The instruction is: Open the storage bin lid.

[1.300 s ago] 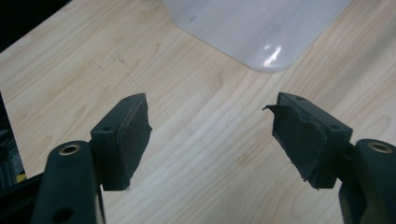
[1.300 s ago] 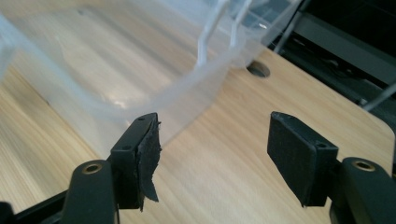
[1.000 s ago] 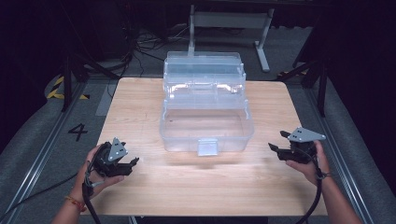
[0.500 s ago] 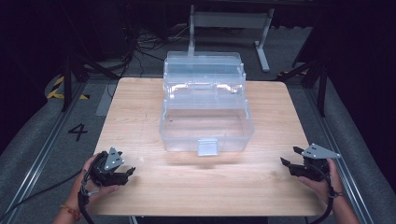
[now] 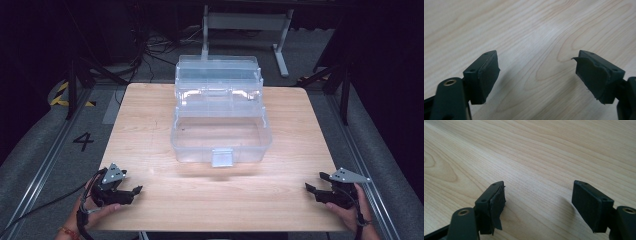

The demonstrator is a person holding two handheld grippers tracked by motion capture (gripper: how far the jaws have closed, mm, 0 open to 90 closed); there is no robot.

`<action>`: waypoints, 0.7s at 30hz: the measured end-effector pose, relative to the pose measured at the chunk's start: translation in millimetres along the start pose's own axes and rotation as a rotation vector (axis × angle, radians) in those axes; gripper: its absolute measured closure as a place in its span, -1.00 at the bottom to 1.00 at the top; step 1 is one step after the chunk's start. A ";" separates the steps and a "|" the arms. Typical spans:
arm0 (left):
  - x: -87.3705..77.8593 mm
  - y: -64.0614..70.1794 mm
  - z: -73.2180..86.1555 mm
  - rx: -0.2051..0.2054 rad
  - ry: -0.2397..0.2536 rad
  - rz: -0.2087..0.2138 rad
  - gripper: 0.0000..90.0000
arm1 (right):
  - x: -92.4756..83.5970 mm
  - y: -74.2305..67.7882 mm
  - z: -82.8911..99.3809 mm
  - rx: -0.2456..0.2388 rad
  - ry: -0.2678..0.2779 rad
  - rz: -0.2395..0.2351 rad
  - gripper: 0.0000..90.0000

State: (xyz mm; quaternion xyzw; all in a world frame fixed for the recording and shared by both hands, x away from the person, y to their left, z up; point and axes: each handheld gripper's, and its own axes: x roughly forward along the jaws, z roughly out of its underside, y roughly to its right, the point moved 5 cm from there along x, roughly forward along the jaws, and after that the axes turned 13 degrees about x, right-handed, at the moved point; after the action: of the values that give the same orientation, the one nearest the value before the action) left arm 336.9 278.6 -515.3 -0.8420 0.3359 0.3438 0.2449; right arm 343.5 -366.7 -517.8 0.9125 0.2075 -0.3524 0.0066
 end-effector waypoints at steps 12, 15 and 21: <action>2.6 -1.2 1.3 -0.048 0.024 0.002 -0.66 | 0.7 -3.0 2.2 0.013 -0.030 -0.054 -0.42; 2.7 -1.0 1.2 -0.047 0.024 0.003 -0.67 | 0.5 -3.0 2.3 0.013 -0.029 -0.046 -0.44; 2.6 -1.1 1.2 -0.047 0.018 -0.002 -0.68 | 0.8 -2.3 2.5 0.025 -0.032 -0.036 -0.48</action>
State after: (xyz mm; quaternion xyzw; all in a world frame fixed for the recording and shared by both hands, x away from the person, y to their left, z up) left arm 338.7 279.0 -517.8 -0.8510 0.3289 0.3437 0.2225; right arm 341.5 -364.7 -519.9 0.9029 0.2192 -0.3697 -0.0079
